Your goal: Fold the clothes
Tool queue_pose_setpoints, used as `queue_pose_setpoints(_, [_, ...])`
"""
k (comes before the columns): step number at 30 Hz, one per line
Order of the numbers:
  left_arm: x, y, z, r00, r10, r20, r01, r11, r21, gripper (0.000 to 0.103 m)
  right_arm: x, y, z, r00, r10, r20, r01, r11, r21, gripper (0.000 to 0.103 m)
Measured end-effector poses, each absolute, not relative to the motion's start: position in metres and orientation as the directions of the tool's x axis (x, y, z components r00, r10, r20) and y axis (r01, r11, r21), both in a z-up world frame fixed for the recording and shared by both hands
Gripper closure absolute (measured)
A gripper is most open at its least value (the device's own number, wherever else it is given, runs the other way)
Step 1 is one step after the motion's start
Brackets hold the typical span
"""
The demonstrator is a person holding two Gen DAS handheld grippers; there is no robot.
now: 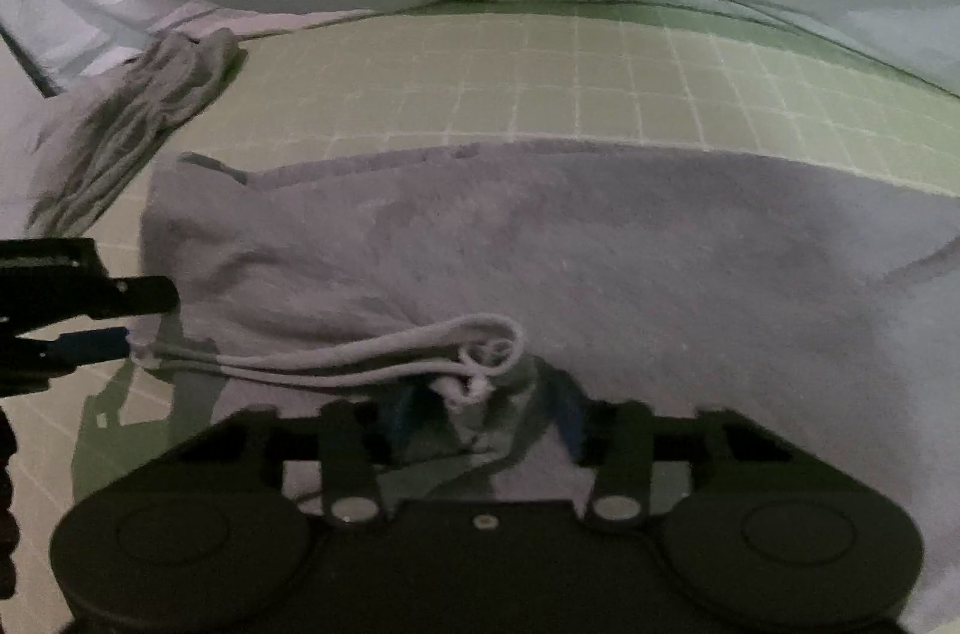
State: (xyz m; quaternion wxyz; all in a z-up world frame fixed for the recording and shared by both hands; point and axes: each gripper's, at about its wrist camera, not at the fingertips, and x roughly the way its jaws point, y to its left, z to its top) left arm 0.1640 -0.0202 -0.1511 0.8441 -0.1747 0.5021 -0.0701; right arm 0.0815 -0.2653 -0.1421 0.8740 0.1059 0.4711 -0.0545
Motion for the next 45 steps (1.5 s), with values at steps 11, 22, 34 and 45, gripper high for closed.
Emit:
queue_pose_setpoints(11, [0.158, -0.026, -0.143, 0.502, -0.307, -0.808, -0.075, 0.916, -0.394, 0.099, 0.077, -0.268, -0.134, 0.582, 0.052, -0.812, 0.214, 0.953, 0.215, 0.095])
queue_pose_setpoints(22, [0.151, -0.051, -0.118, 0.539, -0.327, -0.776, -0.026, 0.915, -0.403, 0.1, 0.053, -0.305, -0.122, 0.634, 0.133, -0.762, 0.322, 0.851, 0.416, 0.096])
queue_pose_setpoints(34, [0.151, -0.111, -0.088, 0.563, -0.345, -0.751, 0.105, 0.931, -0.349, 0.1, 0.016, -0.374, -0.159, 0.684, 0.324, -0.654, 0.49, 0.461, 0.74, 0.096])
queue_pose_setpoints(45, [0.159, -0.192, -0.064, 0.54, -0.477, -0.693, 0.315, 0.878, -0.359, 0.1, -0.042, -0.397, -0.166, 0.765, 0.352, -0.539, 0.511, 0.177, 0.841, 0.097])
